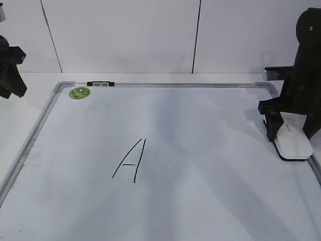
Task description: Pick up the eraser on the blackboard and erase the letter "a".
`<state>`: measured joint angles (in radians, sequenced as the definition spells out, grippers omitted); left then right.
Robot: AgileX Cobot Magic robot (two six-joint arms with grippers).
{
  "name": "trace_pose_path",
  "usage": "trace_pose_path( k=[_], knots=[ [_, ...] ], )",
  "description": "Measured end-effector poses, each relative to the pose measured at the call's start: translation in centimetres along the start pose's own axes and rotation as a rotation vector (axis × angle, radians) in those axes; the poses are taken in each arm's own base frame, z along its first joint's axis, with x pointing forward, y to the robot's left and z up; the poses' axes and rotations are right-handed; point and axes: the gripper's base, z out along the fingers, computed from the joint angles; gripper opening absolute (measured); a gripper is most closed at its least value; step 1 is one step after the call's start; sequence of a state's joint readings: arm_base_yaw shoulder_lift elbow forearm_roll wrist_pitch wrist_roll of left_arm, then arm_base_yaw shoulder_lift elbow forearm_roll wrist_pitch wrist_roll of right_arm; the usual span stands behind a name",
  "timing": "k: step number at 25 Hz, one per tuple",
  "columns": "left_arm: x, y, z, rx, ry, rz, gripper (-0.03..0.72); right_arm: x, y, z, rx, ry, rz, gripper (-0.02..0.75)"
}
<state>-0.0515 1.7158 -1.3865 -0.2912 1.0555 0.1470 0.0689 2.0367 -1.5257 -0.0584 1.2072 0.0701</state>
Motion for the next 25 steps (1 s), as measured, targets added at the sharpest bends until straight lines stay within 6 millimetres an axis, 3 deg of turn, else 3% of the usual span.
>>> trace_pose_path(
  k=[10,20,25],
  knots=[
    [0.0,0.0,0.0,0.000,0.000,0.000,0.253,0.0,0.0,-0.3,0.002,-0.008,0.008,0.677],
    [0.0,-0.1,-0.1,0.004,-0.002,-0.002,0.253,-0.5,-0.4,-5.2,0.005,-0.160,0.055,0.666],
    [0.1,-0.3,-1.0,0.006,-0.028,0.004,0.253,-0.2,-0.5,-6.8,-0.006,-0.201,0.069,0.617]
  ],
)
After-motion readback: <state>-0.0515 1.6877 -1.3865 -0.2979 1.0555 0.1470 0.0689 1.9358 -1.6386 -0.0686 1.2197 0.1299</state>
